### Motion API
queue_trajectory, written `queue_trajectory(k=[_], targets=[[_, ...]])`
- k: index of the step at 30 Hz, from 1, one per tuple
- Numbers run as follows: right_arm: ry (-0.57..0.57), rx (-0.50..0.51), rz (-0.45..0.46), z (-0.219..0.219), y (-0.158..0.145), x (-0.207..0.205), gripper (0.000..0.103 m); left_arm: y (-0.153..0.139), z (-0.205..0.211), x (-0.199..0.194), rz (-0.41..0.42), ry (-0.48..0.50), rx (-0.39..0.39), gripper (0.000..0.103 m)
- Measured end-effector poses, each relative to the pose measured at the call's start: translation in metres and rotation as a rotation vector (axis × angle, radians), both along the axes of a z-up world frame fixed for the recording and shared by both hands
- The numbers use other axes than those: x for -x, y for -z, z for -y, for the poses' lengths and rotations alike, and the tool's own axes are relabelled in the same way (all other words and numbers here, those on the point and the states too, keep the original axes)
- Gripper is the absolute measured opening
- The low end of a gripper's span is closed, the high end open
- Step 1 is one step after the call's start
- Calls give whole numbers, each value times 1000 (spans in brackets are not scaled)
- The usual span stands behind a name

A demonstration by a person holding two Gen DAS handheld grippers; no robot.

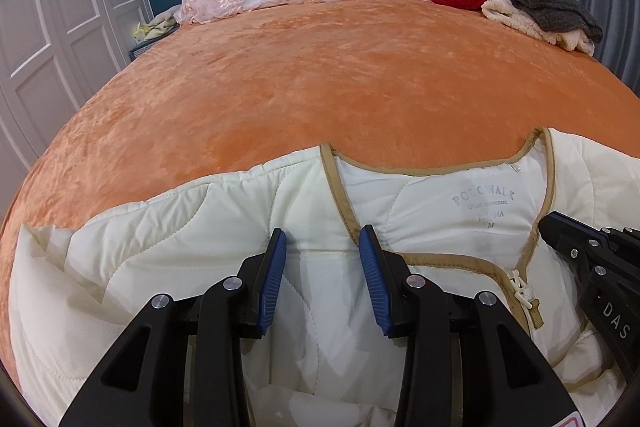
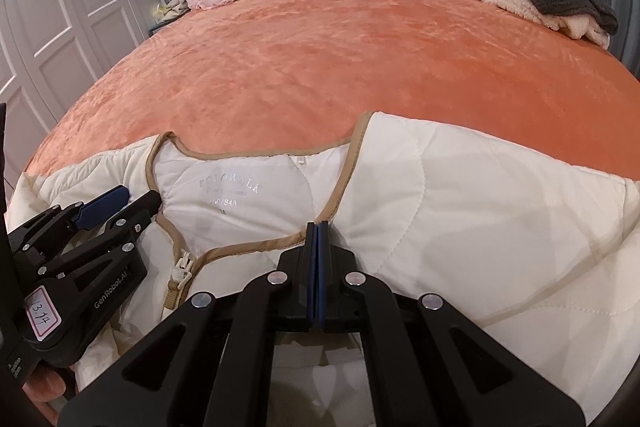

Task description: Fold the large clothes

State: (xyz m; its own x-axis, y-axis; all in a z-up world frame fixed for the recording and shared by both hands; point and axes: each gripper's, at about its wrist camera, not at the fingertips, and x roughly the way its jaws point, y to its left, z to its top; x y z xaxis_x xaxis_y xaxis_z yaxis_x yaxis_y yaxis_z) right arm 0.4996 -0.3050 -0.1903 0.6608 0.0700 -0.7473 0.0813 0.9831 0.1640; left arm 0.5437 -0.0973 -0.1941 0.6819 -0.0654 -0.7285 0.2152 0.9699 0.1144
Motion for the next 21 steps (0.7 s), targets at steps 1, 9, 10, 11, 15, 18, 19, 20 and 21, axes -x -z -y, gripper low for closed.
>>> queue_trajectory(k=[1, 9, 10, 11, 15, 18, 19, 20, 21], targets=[[1, -2, 2, 0, 0, 0, 0, 0, 0, 1, 2, -1, -1, 39], [27, 63, -43, -7, -25, 10, 1, -20, 6, 12, -44, -28, -124, 41], [28, 17, -29, -5, -37, 23, 6, -31, -2, 22, -58, -36, -98, 41], [14, -36, -5, -2, -49, 39, 6, -44, -13, 37, -65, -33, -39, 41], [-54, -118, 72, 11, -103, 148, 26, -86, -67, 114, -80, -1, 121, 60], [-53, -149, 57, 35, -119, 245, 52, -99, -124, 190, -130, -30, 169, 76], [-45, -153, 31, 44, -119, 277, 54, -98, -141, 209, -160, -40, 190, 78], [-22, -148, 0, 52, -117, 305, 58, -96, -154, 224, -189, -50, 198, 78], [1, -144, -27, 61, -114, 327, 60, -93, -175, 247, -226, -73, 205, 78]])
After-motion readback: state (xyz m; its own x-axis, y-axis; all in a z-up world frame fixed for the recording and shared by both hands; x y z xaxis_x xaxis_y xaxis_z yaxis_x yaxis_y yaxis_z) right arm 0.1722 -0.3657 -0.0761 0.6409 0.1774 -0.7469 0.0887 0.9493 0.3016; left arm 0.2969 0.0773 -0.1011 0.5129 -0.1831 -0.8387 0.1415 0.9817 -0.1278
